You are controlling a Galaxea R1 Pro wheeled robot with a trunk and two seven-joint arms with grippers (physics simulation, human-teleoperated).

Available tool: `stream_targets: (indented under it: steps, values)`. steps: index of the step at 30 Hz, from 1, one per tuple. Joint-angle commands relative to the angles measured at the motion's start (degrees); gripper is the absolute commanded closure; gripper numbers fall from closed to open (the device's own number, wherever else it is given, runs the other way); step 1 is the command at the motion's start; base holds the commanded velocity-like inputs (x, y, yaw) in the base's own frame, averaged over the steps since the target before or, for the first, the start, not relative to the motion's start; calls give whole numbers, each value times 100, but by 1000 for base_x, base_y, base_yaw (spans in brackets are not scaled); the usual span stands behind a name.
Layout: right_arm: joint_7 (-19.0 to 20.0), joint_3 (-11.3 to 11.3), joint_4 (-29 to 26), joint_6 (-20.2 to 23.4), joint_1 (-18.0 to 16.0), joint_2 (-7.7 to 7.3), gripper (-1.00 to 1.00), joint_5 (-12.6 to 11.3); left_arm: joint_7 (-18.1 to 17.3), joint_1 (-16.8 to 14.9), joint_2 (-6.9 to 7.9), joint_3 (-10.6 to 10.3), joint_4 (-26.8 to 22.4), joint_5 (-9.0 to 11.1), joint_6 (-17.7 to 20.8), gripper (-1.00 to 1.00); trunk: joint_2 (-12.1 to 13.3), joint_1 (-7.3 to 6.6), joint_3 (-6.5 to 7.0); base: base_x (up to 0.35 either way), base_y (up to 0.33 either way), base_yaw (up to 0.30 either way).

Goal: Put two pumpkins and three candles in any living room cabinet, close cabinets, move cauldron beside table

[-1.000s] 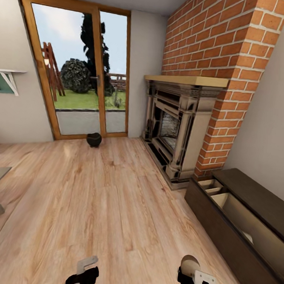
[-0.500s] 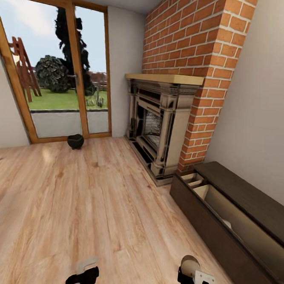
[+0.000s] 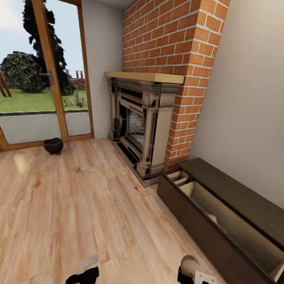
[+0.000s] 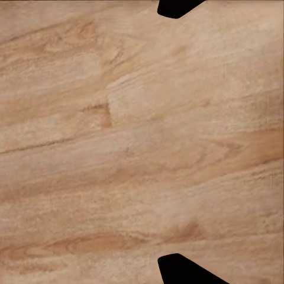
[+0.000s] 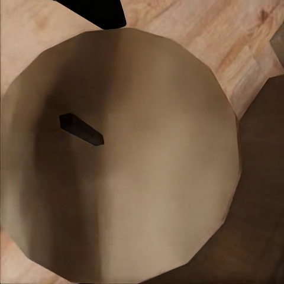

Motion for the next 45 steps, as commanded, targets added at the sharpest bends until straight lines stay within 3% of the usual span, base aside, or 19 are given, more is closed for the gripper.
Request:
stream_targets:
  steps: [1,20,35,38,41,45]
  values:
    - [-37,48,0,-31,-7,-8,100,-57,32,0,4,-47,-6,35,-11,-100,-2,3,-5,307,190,-266]
    - [-36,52,0,-31,-7,-8,100,-53,32,-1,5,-49,-5,35,-6,-100,-2,3,-5,22,31,-266]
    - [-37,53,2,-31,-7,-9,100,-54,32,8,5,-44,121,35,16,-100,-2,3,-5,0,257,-266]
    - [-35,42,-22,-72,-7,-16,100,-50,32,345,36,-35,189,30,-12,-100,-2,3,-5,0,68,-266]
    - [-27,32,218,-822,-7,-22,100,-54,-34,681,227,-38,208,24,-206,-100,-2,3,-5,0,13,-266]
    - [-1,44,1331,-1706,-7,-24,100,-54,-113,912,411,-35,211,33,-508,-100,-2,3,-5,0,3,-268]
